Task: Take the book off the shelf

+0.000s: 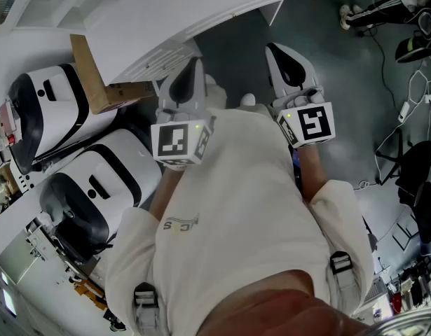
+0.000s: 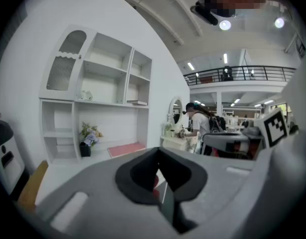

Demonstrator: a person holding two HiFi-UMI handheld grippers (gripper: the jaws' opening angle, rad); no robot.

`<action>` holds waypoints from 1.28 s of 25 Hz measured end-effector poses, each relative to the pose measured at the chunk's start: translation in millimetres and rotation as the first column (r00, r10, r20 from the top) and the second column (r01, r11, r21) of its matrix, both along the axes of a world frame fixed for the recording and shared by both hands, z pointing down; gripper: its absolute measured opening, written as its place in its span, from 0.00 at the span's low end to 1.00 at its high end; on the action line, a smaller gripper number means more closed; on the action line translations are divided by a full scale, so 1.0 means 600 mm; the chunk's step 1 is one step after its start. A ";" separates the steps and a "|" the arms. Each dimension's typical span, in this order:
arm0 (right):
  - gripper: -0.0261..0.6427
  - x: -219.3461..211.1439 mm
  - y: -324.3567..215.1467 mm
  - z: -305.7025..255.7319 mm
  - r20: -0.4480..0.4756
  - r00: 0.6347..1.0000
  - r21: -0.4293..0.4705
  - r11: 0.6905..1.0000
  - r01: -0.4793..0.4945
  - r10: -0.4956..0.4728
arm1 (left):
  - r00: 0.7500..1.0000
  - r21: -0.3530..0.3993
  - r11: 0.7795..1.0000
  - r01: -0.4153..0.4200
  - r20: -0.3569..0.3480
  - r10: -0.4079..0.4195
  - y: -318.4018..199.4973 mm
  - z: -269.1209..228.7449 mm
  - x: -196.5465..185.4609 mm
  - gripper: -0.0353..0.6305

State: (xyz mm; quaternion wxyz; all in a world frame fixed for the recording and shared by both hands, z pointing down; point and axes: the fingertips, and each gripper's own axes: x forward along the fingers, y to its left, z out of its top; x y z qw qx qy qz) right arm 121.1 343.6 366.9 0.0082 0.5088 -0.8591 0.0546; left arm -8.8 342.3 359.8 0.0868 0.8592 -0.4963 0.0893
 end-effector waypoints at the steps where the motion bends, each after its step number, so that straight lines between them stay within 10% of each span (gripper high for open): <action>1: 0.03 0.001 0.002 0.001 -0.002 1.000 -0.001 1.000 -0.002 0.002 | 1.000 -0.001 1.000 -0.003 -0.002 0.003 0.002 0.000 0.002 0.05; 20: 0.03 0.036 0.004 0.012 0.039 0.998 -0.020 0.999 -0.039 0.040 | 1.000 -0.046 0.999 -0.005 -0.024 0.004 -0.004 0.009 0.030 0.05; 32: 0.03 0.031 -0.177 0.019 0.055 0.998 -0.037 0.998 0.041 -0.039 | 0.997 -0.065 0.998 -0.027 -0.071 0.022 -0.210 0.019 0.038 0.05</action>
